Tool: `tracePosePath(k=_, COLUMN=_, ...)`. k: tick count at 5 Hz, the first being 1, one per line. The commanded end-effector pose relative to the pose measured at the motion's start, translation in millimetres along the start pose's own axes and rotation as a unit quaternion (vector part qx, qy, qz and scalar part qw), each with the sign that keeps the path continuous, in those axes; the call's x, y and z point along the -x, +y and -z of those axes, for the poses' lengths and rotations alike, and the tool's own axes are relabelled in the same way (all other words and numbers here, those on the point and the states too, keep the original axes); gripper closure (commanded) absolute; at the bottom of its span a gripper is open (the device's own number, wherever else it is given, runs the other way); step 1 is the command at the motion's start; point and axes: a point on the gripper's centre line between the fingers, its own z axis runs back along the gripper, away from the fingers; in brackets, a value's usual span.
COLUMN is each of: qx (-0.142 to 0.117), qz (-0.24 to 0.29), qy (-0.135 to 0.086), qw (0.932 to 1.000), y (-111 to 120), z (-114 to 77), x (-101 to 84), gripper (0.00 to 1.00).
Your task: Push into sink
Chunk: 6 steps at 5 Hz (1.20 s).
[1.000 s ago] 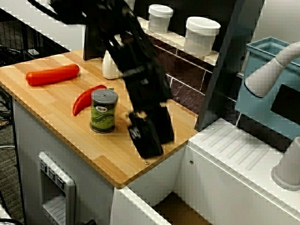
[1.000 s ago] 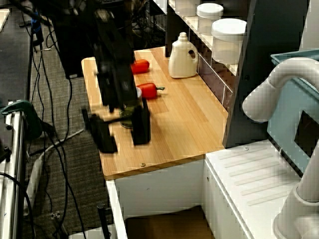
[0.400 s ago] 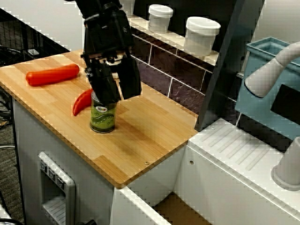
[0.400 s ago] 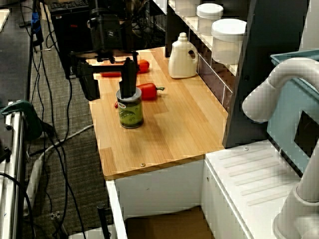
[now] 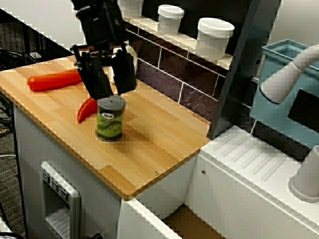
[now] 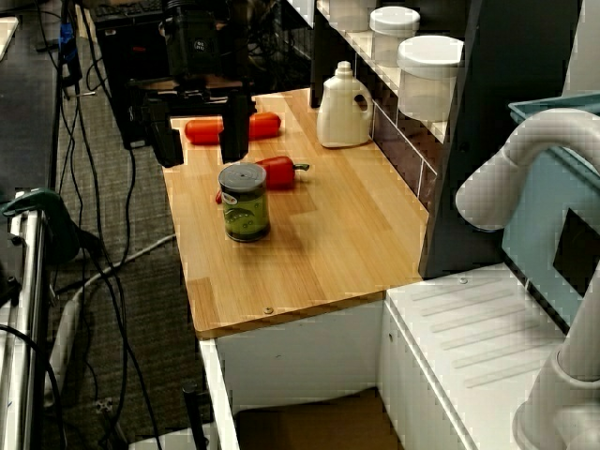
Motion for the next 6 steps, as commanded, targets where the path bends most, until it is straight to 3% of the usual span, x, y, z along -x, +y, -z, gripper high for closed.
tracePosePath(k=1, qx=-0.049, qz=-0.009, qy=-0.010, qw=0.9987, y=18.8, z=-38.8, x=22.8, gripper=0.00)
tracePosePath(k=2, qx=-0.061, qz=-0.022, qy=-0.018, qw=0.9977, y=29.1, z=-53.9, x=39.8, gripper=0.00)
tracePosePath(k=3, qx=-0.067, qz=-0.034, qy=-0.013, qw=0.9971, y=39.7, z=-57.9, x=56.1, gripper=0.00)
tracePosePath(k=5, qx=-0.067, qz=-0.042, qy=0.005, qw=0.9969, y=48.3, z=-55.6, x=83.0, gripper=0.00)
tracePosePath(k=6, qx=-0.066, qz=-0.035, qy=0.012, qw=0.9971, y=47.8, z=-53.4, x=90.3, gripper=0.08)
